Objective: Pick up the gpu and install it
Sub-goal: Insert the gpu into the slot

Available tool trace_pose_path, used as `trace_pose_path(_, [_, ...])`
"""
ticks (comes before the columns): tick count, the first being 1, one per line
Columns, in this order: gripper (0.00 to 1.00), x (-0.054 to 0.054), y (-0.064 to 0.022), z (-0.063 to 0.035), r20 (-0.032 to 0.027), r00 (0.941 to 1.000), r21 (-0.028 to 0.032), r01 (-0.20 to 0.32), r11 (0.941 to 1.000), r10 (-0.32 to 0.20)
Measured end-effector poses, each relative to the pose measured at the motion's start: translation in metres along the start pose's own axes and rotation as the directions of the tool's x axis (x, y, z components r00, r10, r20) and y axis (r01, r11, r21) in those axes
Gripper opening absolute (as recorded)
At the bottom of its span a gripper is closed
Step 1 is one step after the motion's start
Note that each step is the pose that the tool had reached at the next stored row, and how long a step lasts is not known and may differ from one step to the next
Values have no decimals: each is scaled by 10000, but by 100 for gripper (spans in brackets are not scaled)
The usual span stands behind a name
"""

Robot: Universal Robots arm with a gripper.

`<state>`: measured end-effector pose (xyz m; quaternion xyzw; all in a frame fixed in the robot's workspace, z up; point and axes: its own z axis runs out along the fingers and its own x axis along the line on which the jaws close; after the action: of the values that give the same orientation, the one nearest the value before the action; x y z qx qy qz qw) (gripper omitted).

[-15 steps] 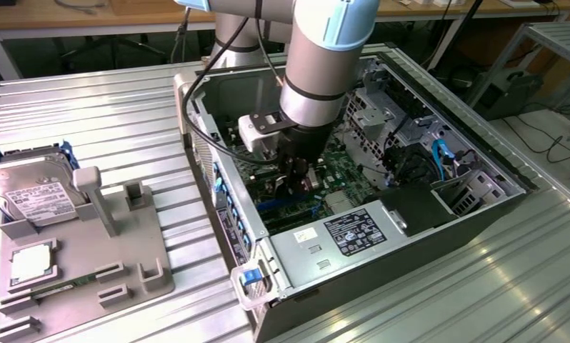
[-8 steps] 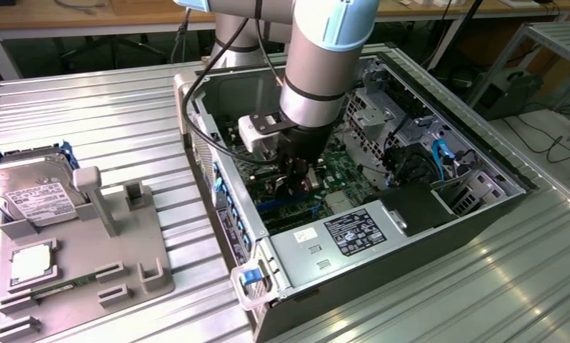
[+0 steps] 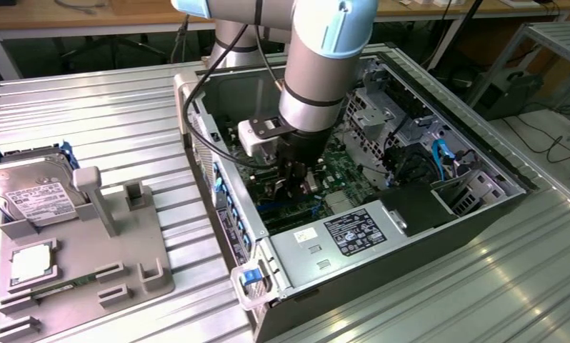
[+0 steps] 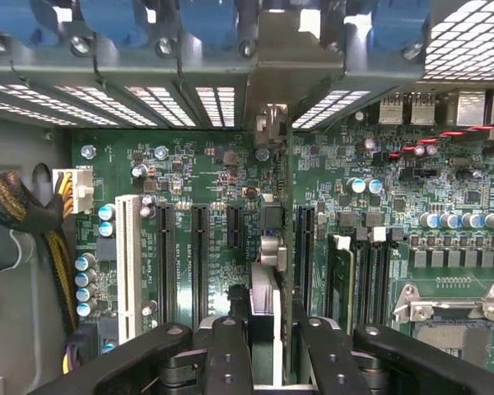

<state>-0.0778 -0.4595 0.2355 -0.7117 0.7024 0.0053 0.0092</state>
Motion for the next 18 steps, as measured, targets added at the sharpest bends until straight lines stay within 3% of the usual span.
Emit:
trace_pose_path(5, [28, 1, 1, 36, -2, 10000, -70, -2, 10000, 2])
trace_pose_path(18, [28, 0, 10, 126, 2, 10000, -70, -1, 10000, 1])
